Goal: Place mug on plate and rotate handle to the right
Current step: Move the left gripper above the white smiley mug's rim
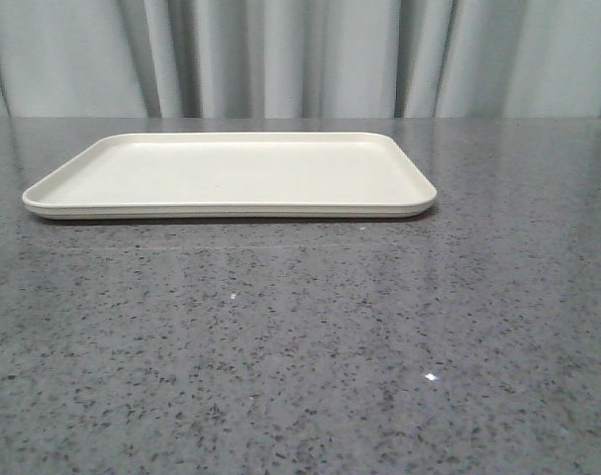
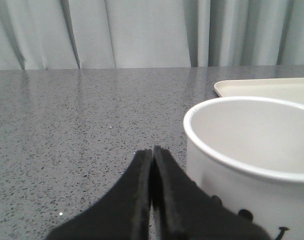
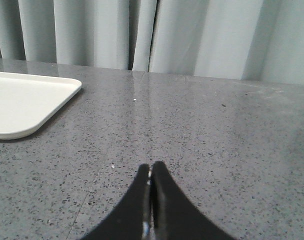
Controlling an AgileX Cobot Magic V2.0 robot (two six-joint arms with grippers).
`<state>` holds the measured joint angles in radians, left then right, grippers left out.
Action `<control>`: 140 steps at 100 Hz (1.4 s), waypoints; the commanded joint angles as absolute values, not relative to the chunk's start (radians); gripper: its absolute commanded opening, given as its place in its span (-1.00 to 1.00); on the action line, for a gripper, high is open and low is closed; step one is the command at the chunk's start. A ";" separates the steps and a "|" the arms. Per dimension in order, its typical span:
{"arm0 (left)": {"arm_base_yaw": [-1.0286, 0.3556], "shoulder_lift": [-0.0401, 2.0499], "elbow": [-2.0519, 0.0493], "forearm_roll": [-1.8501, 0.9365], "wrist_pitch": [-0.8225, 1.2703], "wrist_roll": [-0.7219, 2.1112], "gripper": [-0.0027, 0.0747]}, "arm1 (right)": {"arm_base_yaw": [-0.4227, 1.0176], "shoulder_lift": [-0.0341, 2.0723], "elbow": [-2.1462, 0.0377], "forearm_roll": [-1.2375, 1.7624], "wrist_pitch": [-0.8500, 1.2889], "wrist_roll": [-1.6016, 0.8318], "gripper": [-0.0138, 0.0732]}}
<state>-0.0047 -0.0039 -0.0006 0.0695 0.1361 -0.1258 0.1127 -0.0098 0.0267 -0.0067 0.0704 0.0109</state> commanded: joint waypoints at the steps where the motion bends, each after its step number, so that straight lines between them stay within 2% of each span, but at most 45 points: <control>1: -0.004 -0.034 0.011 0.068 0.056 -0.127 -0.98 | 0.114 -0.032 0.027 -0.014 -0.010 0.008 -0.84; 78: -0.004 -0.034 0.011 0.058 0.052 -0.127 -0.98 | 0.114 -0.032 0.027 -0.014 -0.010 0.008 -0.84; 107: -0.004 -0.032 -0.103 -0.008 0.059 -0.132 -0.98 | 0.114 -0.032 0.017 0.007 -0.119 0.014 -0.84; 125: -0.004 0.023 -0.281 -0.027 0.258 -0.132 -0.98 | 0.114 -0.013 -0.084 0.055 -0.013 0.040 -0.84; 140: -0.004 0.127 -0.457 -0.027 0.439 -0.132 -0.98 | 0.114 0.059 -0.244 0.055 0.214 0.040 -0.84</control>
